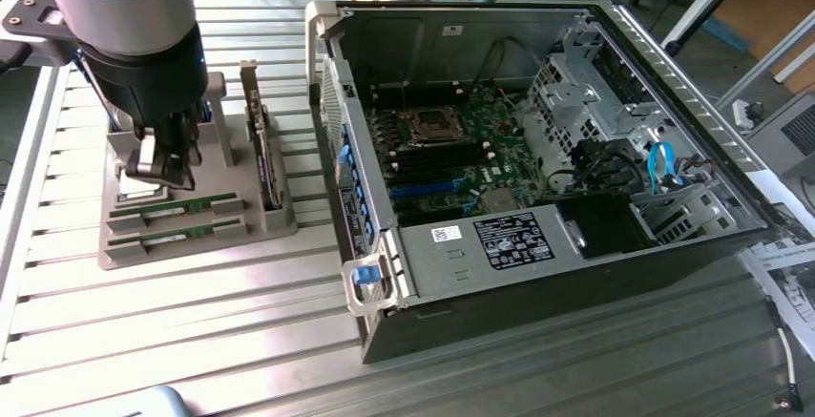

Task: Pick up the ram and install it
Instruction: 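Pick up the ram and move it above insertion slot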

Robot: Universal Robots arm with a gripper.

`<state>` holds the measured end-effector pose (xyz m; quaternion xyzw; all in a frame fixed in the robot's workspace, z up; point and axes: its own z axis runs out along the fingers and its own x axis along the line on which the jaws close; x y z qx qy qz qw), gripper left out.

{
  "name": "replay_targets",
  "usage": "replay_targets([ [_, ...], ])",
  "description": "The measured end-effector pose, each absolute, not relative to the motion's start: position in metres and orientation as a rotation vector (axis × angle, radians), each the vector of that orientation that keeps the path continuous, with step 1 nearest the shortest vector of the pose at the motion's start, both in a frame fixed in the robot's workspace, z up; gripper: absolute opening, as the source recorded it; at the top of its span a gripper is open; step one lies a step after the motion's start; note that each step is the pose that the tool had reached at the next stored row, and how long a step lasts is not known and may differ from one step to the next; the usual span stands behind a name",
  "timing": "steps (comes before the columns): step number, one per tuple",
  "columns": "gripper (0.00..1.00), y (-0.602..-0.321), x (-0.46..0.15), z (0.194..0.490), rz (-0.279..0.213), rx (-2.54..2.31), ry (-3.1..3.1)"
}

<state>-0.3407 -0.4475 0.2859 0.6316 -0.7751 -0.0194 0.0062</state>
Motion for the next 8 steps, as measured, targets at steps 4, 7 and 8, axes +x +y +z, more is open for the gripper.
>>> replay_targets([
  [4, 0.36, -0.4475, -0.3407, 0.2841, -0.061, 1.976, -2.425],
  [7, 0.36, -0.4475, -0.3407, 0.2828, -0.061, 1.976, -2.425],
  [8, 0.36, -0.4475, -0.3407, 0.2823, -0.061, 1.977, -2.425],
])
